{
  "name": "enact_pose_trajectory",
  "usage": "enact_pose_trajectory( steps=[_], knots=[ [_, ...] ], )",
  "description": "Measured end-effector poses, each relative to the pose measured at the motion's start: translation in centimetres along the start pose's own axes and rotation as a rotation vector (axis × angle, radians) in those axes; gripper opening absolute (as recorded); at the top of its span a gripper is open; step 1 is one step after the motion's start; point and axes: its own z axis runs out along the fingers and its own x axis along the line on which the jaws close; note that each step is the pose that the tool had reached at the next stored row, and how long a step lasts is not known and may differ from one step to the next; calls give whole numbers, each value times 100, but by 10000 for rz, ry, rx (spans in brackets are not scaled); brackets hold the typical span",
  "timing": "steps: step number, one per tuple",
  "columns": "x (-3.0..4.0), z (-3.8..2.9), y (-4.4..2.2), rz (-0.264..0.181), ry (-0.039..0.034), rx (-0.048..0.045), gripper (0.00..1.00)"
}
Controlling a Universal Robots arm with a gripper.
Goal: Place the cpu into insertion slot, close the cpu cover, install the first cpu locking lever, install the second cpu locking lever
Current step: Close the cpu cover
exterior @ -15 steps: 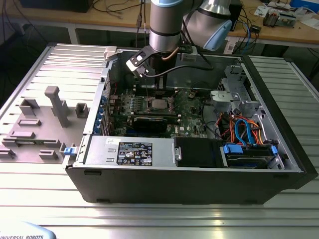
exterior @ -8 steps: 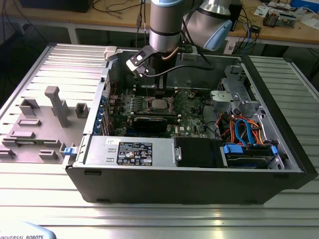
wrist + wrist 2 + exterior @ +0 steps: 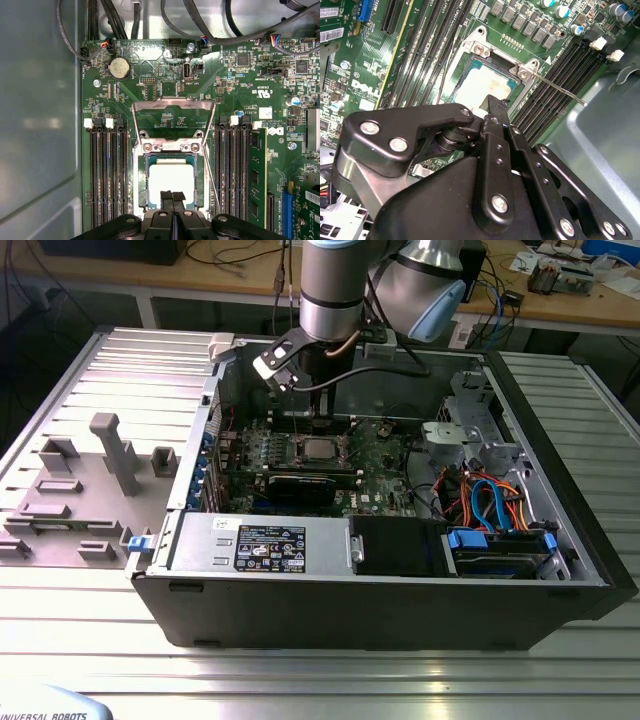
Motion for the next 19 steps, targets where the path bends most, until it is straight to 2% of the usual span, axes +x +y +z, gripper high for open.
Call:
enact_pose_trajectory(
  steps=[19],
  knots=[
    [1,-102,0,0,0,0,11]
  ],
)
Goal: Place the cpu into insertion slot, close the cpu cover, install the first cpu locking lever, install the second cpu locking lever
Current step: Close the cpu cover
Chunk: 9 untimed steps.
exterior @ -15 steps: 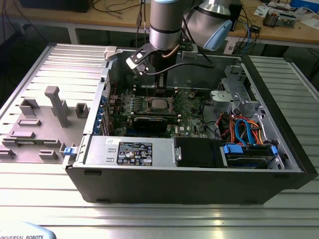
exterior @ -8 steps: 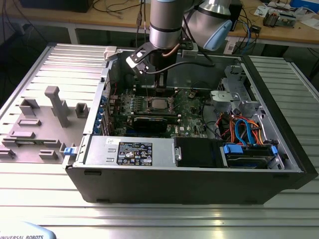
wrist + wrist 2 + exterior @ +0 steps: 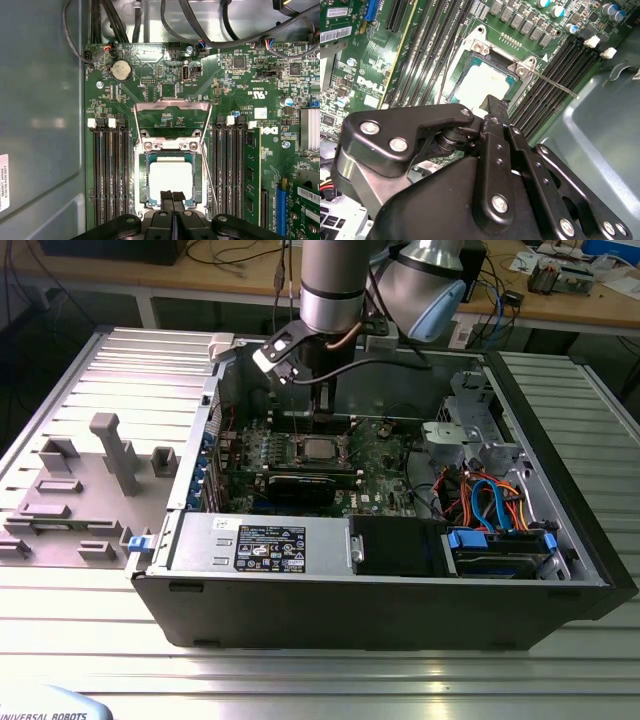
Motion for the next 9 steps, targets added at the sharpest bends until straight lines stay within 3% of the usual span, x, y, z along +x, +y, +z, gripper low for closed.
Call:
enact_pose_trajectory(
  steps=[9],
  knots=[
    [1,-60,0,0,0,0,11]
  ],
)
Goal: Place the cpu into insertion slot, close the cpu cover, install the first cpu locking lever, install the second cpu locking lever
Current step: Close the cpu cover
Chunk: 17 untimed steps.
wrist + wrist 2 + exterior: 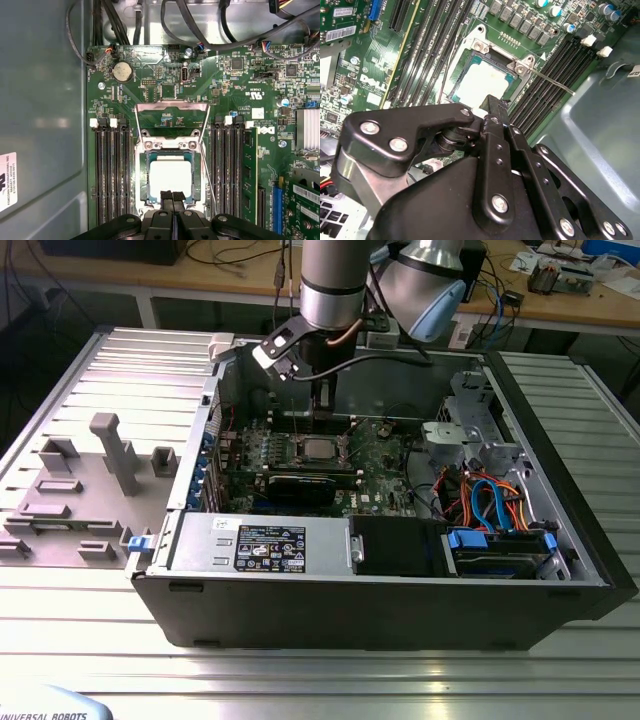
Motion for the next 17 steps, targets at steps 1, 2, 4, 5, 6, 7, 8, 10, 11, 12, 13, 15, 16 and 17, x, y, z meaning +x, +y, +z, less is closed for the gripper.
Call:
enact_pose_trajectory(
  steps=[1,2,4,5,6,7,8,10,11,12,13,15,16,17],
  knots=[
    [0,-7,0,0,0,0,11],
    [0,-12,0,0,0,0,11],
    [1,-53,0,0,1,0,11],
    [1,-76,0,0,1,0,11],
    [1,-79,0,-1,0,0,11],
    [1,-79,0,0,0,0,11],
    [1,-79,0,-1,0,0,11],
    [1,-80,0,-1,1,0,11],
    [1,-80,0,0,1,-1,11],
    [1,-80,1,-2,0,0,11],
    [1,-80,3,-2,-1,1,11],
    [0,-81,8,-2,-2,1,11],
    [0,-81,10,-2,-1,1,11],
    [0,-80,12,-1,0,0,11]
  ],
)
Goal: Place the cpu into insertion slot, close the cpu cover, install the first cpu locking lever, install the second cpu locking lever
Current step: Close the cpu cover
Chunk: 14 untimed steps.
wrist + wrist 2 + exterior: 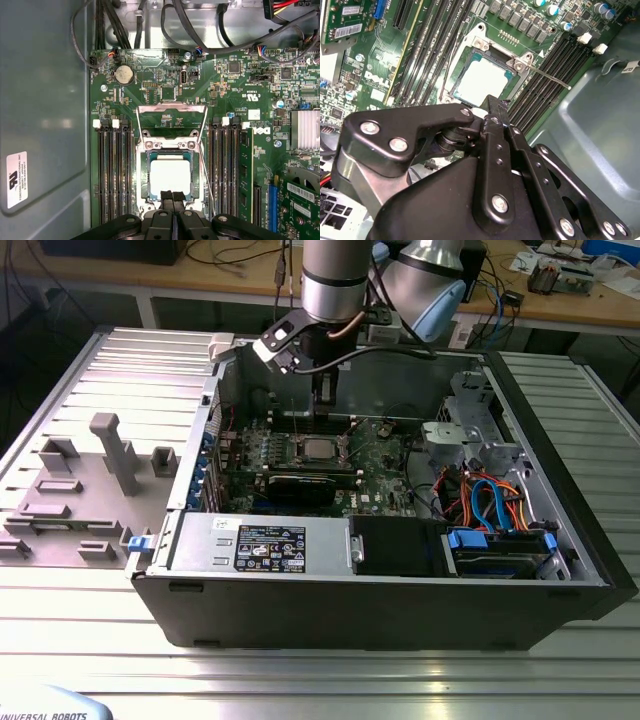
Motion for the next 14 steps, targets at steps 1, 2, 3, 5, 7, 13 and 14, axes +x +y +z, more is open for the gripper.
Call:
enact_pose_trajectory(
  steps=[1,2,3,5,7,13,14],
  knots=[
    [0,0,0,1,0,0,11],
    [1,-1,1,2,1,-1,11],
    [1,-8,1,1,0,0,11],
    [1,-33,2,0,0,0,11],
    [1,-65,2,0,1,-1,11],
    [2,-180,2,0,3,-2,11],
    [2,-180,2,0,3,-2,11]
  ],
)
